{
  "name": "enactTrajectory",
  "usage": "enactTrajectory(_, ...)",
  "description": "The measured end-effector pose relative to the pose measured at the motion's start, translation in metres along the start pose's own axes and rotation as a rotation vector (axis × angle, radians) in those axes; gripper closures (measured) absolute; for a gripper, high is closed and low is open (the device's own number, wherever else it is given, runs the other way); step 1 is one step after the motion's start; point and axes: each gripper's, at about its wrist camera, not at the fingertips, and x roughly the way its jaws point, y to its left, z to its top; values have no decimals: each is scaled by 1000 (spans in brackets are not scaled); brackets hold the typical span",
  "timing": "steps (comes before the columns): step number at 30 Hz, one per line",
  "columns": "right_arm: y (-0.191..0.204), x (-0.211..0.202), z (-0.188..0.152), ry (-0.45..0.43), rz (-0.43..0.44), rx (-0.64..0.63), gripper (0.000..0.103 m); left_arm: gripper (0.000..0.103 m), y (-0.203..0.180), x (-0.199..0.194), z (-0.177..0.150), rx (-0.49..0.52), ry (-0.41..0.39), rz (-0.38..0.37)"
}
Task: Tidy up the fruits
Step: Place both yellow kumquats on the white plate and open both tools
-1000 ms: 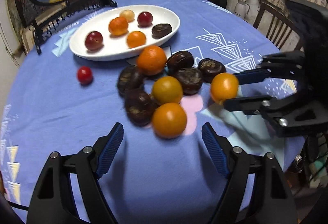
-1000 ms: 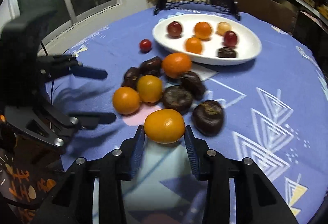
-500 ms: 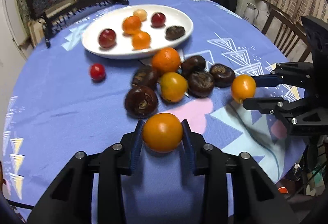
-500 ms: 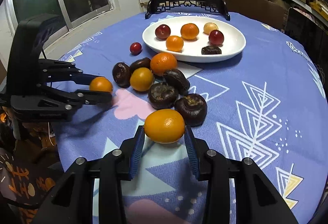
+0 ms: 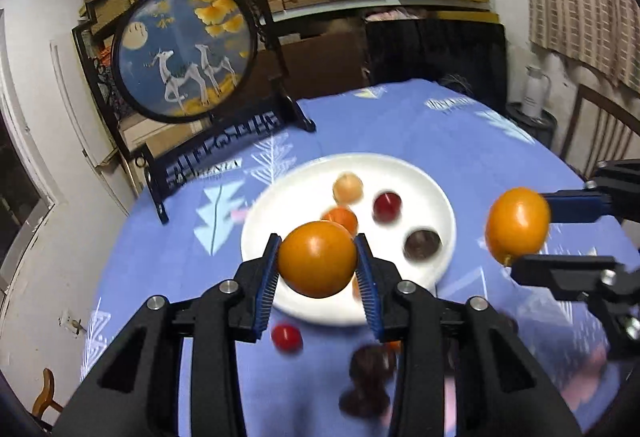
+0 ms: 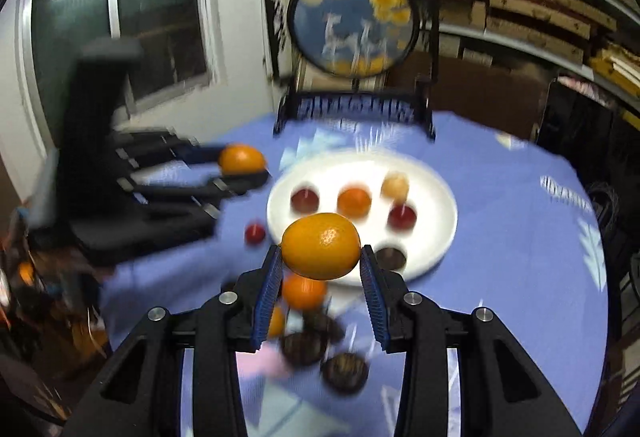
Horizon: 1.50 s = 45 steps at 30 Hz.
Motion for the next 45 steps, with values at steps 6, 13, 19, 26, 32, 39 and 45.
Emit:
enactTrajectory(6, -20, 30, 33, -11, -14, 22, 63, 67, 7, 40, 24, -21, 18, 32)
enactTrajectory(13, -39, 78, 39, 42, -14, 54, 63, 67, 17, 88, 27, -35, 74, 42)
enactTrajectory(19, -55, 109, 43, 81, -16, 79, 63, 67, 23, 118, 27, -37, 111, 52)
enactTrajectory(26, -66, 131, 44, 111, -18, 99, 63, 67, 21, 140, 28, -31, 147, 51)
enactTrajectory(32, -75, 140, 45, 115, -40, 124, 61, 33, 28, 149, 31, -63, 152, 92)
enactTrajectory(39, -82, 120, 42, 90, -43, 149, 53, 31, 36, 134, 26, -67, 134, 99)
enactTrajectory(45, -72, 97, 23, 116, -46, 116, 51, 30, 37, 115, 15, -70, 133, 87)
